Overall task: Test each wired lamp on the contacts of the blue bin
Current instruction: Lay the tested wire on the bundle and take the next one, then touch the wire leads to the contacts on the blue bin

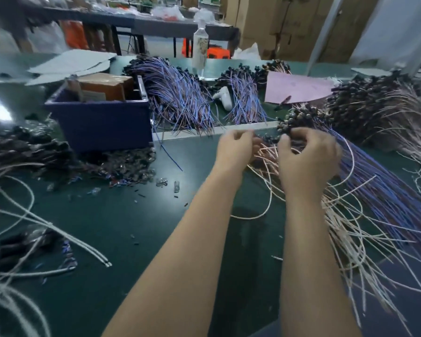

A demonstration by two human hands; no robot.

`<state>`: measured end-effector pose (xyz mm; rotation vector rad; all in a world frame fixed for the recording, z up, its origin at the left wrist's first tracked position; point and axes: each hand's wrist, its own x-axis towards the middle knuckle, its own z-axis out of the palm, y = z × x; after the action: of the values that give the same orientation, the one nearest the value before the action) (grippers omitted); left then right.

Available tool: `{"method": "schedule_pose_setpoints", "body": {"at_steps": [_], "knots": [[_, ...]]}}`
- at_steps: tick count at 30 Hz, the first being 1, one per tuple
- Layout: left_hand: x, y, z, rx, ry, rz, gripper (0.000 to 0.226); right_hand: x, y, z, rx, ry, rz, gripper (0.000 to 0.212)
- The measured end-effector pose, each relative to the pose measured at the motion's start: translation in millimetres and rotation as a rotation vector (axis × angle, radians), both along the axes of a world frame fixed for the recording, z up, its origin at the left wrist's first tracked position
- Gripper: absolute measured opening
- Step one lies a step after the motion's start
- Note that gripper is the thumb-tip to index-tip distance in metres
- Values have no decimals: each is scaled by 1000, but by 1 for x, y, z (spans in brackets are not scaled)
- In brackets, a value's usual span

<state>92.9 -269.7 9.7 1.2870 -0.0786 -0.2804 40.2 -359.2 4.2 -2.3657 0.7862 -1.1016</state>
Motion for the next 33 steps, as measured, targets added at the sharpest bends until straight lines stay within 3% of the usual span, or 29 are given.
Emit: {"method": "schedule_pose_setpoints", "body": {"at_steps": [3,6,10,14,16,20,23,28,30,33], "knots": [[3,58,16,-91,-48,169,19,14,50,14,-6,-52,171,26],[5,123,22,-150,-74,450,22,27,115,18,152,-57,507,21],[3,206,19,-187,-60,746,19,45,207,3,240,351,920,22],[3,271,11,-239,22,960,14,55,288,-23,196,534,1127,27],[3,297,6,-259,93,1040,10,58,320,-36,142,523,1137,32],[1,325,1,-324,160,1111,9,70,350,-49,158,372,936,43],[3,331,-1,-330,148,1132,12,84,353,-50,44,527,874,51],[5,322,3,-437,58,1070,9,90,352,-51,-122,592,783,29],[7,316,3,-343,8,963,14,90,343,-48,-49,514,816,27],[14,300,-1,78,41,693,32,93,314,-28,314,291,953,18]]}}
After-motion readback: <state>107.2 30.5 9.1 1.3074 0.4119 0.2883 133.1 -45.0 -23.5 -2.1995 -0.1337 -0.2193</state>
